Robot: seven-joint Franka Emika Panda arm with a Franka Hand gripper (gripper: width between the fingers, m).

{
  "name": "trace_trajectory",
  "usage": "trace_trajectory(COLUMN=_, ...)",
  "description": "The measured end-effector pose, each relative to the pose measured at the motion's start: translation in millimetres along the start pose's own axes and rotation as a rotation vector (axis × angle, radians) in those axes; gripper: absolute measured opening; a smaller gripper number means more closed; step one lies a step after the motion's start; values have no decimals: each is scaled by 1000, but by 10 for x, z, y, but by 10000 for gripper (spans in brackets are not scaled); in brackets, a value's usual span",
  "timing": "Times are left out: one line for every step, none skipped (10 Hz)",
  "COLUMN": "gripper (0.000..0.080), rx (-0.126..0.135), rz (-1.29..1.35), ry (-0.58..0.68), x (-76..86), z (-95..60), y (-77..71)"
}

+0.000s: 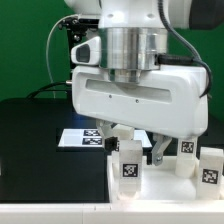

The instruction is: Assemble square table

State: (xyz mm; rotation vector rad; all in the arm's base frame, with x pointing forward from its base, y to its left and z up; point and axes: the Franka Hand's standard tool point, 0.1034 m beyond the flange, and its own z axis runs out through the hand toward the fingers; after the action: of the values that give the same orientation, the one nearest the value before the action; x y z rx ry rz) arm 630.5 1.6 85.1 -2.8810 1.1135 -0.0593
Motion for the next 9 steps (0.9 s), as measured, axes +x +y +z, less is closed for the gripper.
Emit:
trace_trajectory(gripper=648, rx=-7, rz=-75, ry=4, x=9, z=1, y=11)
trace_trajectory(gripper=648, rx=-13, rz=-153, ry=6, x=22, z=1, y=26)
trace_trajectory(gripper=648, rx=-18, rz=-208, ry=7, x=29, z=2, y=37)
trace_trajectory(gripper=648, rx=-21, rz=-273, ry=8, x=36, z=1, y=46)
trace_trajectory(gripper=648, rx=-28, rz=-331, ry=9, x=46, z=1, y=59)
trace_trajectory(gripper=524, rx=-33, rz=-392, ry=10, x=54, z=0, y=70)
trace_trajectory(gripper=351, rx=-38, rz=-448, ry=10, x=63, z=0, y=81)
trace_trajectory(gripper=351, rx=-38, rz=-420, ry=10, x=61, z=1, y=81)
trace_trajectory(gripper=285, rx=-38, rz=-395, ry=10, x=63, z=4, y=84)
